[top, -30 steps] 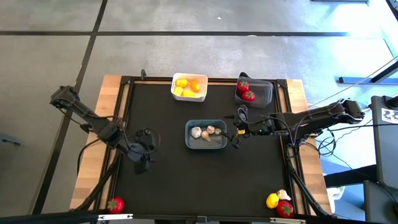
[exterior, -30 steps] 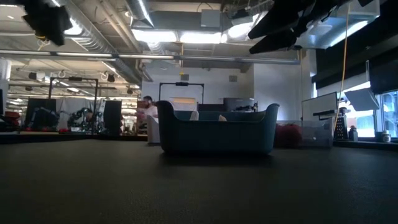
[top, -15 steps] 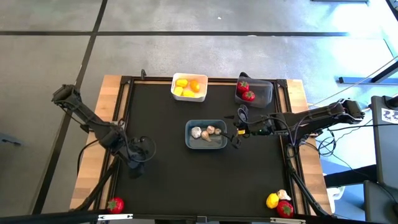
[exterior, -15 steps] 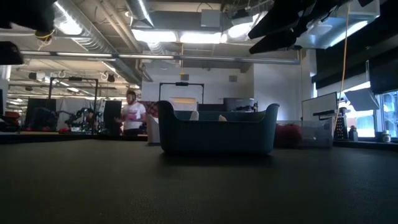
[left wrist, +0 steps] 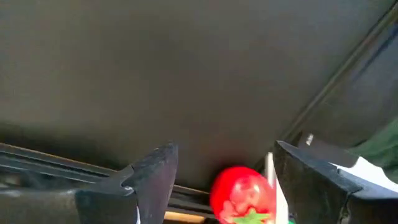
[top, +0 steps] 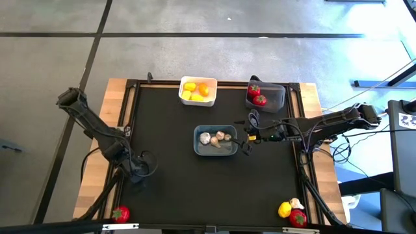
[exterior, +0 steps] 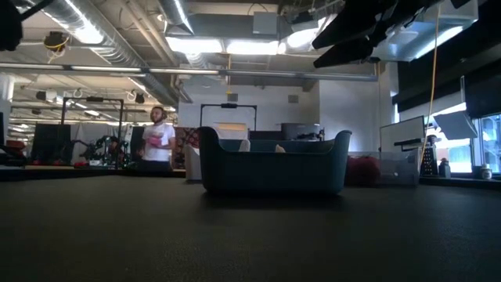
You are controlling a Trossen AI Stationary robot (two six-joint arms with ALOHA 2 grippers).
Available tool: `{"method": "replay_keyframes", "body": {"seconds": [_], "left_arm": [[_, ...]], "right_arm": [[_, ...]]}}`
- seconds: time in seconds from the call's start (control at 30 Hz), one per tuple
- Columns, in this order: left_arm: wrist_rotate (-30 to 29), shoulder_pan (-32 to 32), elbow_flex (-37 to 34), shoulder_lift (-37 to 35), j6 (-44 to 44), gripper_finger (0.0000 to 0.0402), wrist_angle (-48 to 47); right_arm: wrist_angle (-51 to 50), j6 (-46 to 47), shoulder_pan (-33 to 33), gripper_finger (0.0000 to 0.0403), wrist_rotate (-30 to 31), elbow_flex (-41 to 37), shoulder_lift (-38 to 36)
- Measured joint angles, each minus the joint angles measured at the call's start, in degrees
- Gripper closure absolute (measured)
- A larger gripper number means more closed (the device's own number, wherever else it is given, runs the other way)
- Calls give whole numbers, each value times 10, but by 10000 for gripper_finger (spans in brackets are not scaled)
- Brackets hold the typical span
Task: Sort produce into baskets
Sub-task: Put the red tomato into the black bin
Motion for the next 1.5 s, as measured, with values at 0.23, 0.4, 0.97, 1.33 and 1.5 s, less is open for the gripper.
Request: {"method": "replay_keyframes", "body": {"seconds": [0.23,0.4,0.97,1.33,1.5], "left_arm": [[42,-16,0,41,-23,144,92],[82,-32,0,73,-75,144,157],[184,-137,42,185,-237,144,189],[184,-144,43,200,-249,144,165],[177,-143,42,201,-273,134,148]], "right_arm": [[0,0,0,26,0,0,0],[0,0,0,26,0,0,0],[0,0,0,26,0,0,0],[0,0,0,26,0,0,0],[0,0,0,26,0,0,0]]}}
